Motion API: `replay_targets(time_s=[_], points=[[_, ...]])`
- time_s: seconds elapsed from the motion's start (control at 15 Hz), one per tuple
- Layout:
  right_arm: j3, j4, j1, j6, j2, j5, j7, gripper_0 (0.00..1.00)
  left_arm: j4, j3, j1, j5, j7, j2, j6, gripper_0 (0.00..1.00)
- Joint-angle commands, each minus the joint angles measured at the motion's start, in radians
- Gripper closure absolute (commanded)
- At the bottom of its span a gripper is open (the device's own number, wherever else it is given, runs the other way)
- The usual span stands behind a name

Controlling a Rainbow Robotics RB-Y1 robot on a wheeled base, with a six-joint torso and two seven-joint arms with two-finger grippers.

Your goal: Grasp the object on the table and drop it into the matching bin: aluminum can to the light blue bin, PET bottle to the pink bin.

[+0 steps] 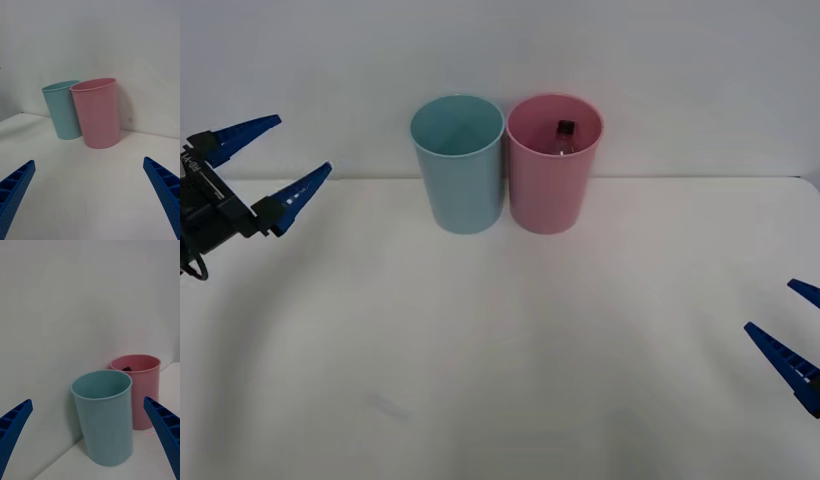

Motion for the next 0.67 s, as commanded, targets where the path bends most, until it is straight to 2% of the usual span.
replay_targets(time_s=[0.07,0.67], points=[[0.000,0.000,0.000,0.000,0.000,0.000,0.000,0.00,-0.040,0.068,0.087,-0.007,0.002,0.000,-0.063,0.00],[0.000,0.000,0.000,0.000,0.000,0.000,0.000,0.00,-0.057,0.185,0.285,0.010,-0.004,0.037,-0.181,0.00]])
